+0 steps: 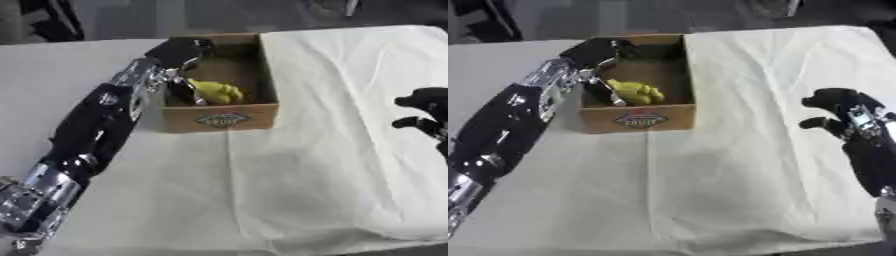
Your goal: Pick up objects on the table and place them in the box.
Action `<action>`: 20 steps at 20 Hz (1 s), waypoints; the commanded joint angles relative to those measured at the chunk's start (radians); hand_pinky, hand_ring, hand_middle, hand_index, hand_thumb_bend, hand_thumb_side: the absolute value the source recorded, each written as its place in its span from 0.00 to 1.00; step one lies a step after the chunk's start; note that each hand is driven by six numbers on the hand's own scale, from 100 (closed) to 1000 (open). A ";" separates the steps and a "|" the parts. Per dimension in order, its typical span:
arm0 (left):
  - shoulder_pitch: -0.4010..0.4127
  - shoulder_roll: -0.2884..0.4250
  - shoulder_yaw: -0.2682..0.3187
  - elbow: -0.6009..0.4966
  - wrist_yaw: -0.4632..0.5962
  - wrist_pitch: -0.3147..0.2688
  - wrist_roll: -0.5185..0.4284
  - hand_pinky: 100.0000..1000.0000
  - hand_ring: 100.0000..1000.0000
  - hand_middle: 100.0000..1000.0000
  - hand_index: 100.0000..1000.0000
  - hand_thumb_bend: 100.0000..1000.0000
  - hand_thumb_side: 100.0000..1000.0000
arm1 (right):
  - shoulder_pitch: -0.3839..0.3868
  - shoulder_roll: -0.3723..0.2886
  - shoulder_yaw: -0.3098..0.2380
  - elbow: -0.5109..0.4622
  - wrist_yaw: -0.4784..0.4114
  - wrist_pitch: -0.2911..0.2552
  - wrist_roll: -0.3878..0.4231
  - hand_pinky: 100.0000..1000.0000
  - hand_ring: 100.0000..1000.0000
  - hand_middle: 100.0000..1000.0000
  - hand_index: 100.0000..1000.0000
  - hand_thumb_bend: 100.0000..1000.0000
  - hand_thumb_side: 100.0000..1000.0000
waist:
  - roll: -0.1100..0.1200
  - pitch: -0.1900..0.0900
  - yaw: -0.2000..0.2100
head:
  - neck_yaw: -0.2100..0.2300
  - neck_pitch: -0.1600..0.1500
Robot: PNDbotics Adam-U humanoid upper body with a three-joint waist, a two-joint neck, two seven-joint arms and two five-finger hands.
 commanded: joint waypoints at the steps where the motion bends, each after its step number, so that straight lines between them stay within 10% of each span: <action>1: -0.015 0.041 -0.001 -0.078 0.078 -0.006 0.008 0.73 0.75 0.76 0.86 0.83 0.28 | -0.006 -0.011 -0.009 -0.011 0.000 -0.004 -0.002 0.59 0.78 0.60 0.70 0.00 0.65 | -0.005 -0.015 0.008 | -0.008 -0.008; 7: 0.023 0.131 -0.024 -0.327 0.421 0.043 -0.024 0.70 0.67 0.64 0.81 0.51 0.04 | 0.003 -0.013 -0.021 -0.008 0.003 -0.007 -0.013 0.59 0.78 0.60 0.70 0.00 0.65 | -0.010 -0.017 0.056 | -0.039 -0.005; 10: 0.072 0.176 0.004 -0.483 0.651 0.128 -0.045 0.68 0.64 0.61 0.79 0.20 0.16 | 0.007 -0.015 -0.025 -0.008 0.005 -0.009 -0.017 0.59 0.78 0.60 0.70 0.00 0.65 | -0.014 -0.018 0.078 | -0.052 -0.004; 11: 0.095 0.189 0.018 -0.535 0.730 0.162 -0.046 0.68 0.64 0.60 0.79 0.26 0.06 | 0.008 -0.016 -0.027 -0.008 0.005 -0.010 -0.019 0.59 0.78 0.60 0.70 0.00 0.65 | -0.016 -0.019 0.087 | -0.056 -0.003; 20: 0.337 0.218 0.134 -0.827 1.147 0.354 -0.009 0.66 0.61 0.56 0.78 0.08 0.20 | 0.014 -0.019 -0.042 -0.012 0.000 -0.015 -0.034 0.59 0.78 0.60 0.70 0.00 0.64 | -0.026 -0.020 0.153 | -0.078 -0.002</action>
